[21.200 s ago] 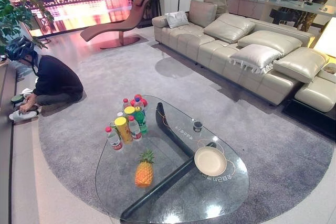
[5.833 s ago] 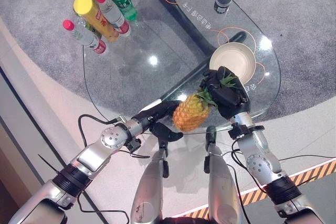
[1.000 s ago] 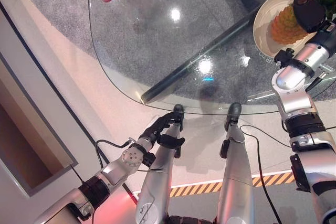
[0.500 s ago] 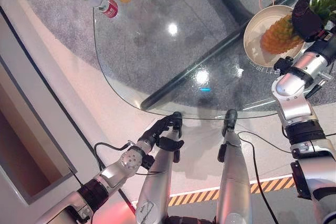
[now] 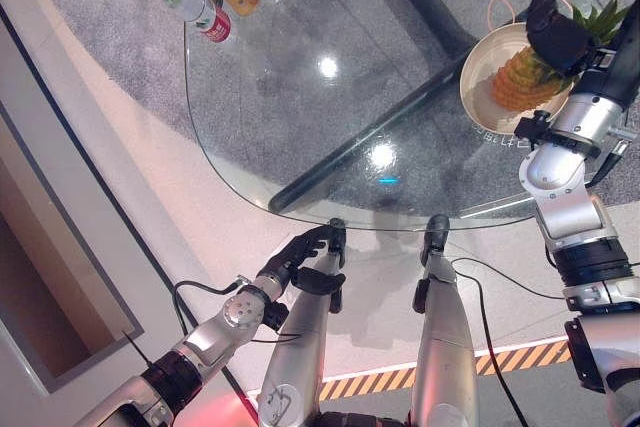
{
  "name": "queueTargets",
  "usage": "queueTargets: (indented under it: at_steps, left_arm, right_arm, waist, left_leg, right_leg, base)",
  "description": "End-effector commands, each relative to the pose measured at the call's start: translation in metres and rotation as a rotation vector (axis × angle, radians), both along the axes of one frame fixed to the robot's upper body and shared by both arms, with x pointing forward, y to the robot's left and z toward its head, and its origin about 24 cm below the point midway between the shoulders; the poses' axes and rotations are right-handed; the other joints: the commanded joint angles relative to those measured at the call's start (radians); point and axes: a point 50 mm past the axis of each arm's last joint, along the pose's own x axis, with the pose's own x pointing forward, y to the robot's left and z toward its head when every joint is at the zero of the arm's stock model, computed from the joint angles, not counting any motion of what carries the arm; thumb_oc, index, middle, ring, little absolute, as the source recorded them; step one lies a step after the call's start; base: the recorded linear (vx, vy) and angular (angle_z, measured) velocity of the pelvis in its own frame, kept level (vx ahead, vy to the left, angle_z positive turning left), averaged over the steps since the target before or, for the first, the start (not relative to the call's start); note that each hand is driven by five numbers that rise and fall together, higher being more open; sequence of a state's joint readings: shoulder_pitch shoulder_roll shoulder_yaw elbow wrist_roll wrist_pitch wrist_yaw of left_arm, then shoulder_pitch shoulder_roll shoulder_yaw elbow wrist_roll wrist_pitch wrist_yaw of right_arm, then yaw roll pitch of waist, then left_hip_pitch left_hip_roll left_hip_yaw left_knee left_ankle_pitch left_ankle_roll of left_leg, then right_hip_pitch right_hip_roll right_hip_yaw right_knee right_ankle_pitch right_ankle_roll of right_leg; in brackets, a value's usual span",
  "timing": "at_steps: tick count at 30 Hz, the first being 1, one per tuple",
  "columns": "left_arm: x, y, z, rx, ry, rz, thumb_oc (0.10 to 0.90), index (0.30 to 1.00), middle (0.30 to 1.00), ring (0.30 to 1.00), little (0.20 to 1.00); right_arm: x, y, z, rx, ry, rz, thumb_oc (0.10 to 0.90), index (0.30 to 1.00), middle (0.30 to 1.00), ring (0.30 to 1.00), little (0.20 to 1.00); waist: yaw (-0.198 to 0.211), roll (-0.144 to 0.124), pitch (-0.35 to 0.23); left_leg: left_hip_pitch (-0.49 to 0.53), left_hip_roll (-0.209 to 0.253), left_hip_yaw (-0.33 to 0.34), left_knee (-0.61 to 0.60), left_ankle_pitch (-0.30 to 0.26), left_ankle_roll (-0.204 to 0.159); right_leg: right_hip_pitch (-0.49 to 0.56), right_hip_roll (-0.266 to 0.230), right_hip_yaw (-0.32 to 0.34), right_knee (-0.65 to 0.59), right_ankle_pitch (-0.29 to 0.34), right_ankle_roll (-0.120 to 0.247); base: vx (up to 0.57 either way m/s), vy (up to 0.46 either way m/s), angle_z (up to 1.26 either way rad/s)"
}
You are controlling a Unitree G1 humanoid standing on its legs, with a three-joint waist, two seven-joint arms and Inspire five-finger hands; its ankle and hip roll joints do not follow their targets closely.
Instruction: Pick up the fruit to the plate
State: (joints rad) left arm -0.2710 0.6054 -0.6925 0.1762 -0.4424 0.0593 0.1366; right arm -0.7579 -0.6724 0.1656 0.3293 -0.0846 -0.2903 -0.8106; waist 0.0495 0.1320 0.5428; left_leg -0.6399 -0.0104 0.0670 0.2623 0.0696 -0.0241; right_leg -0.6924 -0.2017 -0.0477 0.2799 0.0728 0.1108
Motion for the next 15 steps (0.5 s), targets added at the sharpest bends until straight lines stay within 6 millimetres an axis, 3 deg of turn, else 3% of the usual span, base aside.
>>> queueTargets:
  at_steps: [1,10,15]
  left_arm:
    - [-0.018,0.000,0.002,-0.038,-0.027,-0.044,0.800,0.900,0.900,0.900,0.900]
    - [-0.018,0.010,0.001,-0.009,-0.036,-0.019,0.800,0.900,0.900,0.900,0.900]
    - [-0.021,0.016,-0.005,-0.061,-0.020,0.031,0.800,0.900,0.900,0.900,0.900]
  right_arm:
    - [-0.027,0.009,0.048,-0.212,-0.196,0.044,0.800,0.900,0.900,0.900,0.900]
    - [-0.031,0.023,0.018,-0.237,-0.070,0.184,0.800,0.900,0.900,0.900,0.900]
    - [-0.038,0.038,-0.010,-0.279,0.028,0.286,0.800,0.900,0.900,0.900,0.900]
  waist:
    - [-0.019,0.004,-0.023]
    - [-0.033,-0.036,-0.023]
    - [-0.043,-0.058,-0.023]
  left_leg:
    - [0.030,-0.064,0.003,0.039,-0.095,0.019]
    - [0.093,-0.051,0.005,0.022,-0.101,0.017]
    - [0.189,-0.043,0.005,-0.015,-0.103,0.014]
  right_leg:
    - [0.069,0.061,-0.105,0.037,-0.065,-0.005]
    - [0.140,0.068,-0.106,0.012,-0.065,0.000]
    - [0.228,0.072,-0.102,-0.018,-0.067,0.006]
  base:
    - [0.00,0.000,0.00]
    - [-0.01,-0.042,0.01]
    - [0.00,-0.057,0.00]
